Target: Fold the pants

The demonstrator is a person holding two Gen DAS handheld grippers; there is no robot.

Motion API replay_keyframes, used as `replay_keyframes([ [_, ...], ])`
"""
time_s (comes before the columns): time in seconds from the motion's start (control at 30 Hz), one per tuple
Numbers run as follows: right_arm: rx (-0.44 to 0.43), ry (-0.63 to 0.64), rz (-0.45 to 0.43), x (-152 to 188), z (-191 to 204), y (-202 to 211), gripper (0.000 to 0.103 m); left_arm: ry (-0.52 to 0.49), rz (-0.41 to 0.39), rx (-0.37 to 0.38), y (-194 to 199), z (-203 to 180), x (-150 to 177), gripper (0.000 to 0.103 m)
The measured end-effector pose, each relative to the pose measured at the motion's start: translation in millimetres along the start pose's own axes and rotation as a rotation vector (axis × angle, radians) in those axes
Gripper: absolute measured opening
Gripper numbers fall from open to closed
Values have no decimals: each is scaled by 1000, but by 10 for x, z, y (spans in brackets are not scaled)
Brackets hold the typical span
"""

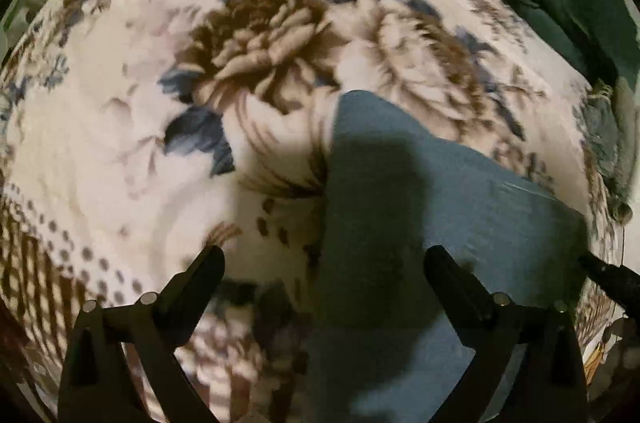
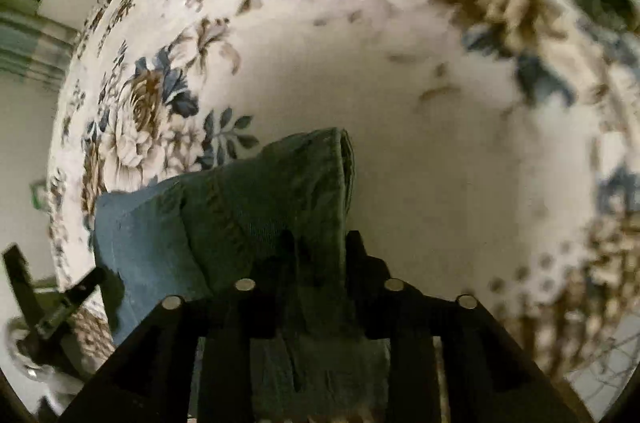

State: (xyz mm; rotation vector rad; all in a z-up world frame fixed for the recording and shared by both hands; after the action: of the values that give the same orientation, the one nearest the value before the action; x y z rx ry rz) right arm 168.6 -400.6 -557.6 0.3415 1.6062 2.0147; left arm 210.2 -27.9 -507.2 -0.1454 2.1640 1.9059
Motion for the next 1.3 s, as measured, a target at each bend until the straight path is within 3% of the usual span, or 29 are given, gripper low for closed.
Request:
replay_keyframes([
  [0.07,55,40,-67,150,115,244,43,-33,-20,-5,137,-131,89,102],
  [0.17,26,52,-69,466,340,340,46,-75,-26,-19,213,-310,263,102],
  [0.37,21,42,48,876,543,-159,46,-106,55,-41,-81,-454,602,102],
  [0.63,13,79,67,964,518,-354,47,-66,80,-44,-228,-339,763,103],
  [0.67,-7,80,70,957,506,-315,50,-64,80,-48,-198,-344,759,103],
  [0.73,-107,57,80,951,467,-163,89,-50,53,-29,-66,-343,713,103],
  [0.8,-158,24,73,997,387,-8,103,-35,30,-24,71,-296,696,103],
  [0.87,-215,-22,80,1086,256,132,103,-32,4,-53,203,-249,660,103],
  [1.0,-311,-154,153,1304,-23,152,103,16,-12,-34,271,-77,631,103],
  [1.1,-409,-285,234,1452,-189,-107,103,63,5,-4,134,49,587,103],
  [1.2,-520,-390,237,1502,-253,-397,103,58,42,12,-73,146,534,103],
  [1.3,-565,-487,254,1541,-312,-706,103,118,55,140,-233,212,510,103],
])
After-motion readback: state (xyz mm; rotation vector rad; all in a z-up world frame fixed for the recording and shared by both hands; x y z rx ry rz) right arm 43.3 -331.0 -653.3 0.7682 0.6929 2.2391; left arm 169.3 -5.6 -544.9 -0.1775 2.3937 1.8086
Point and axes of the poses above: each gripper's, at about its wrist camera, not at the fingertips, and y roughly against the way its jaws point, z to its left, x to its underside, the point moved 2 cm from there along -y, roughly the way its jaws point, and after that the axes turned 7 degrees about -y, right-handed, at the moved point
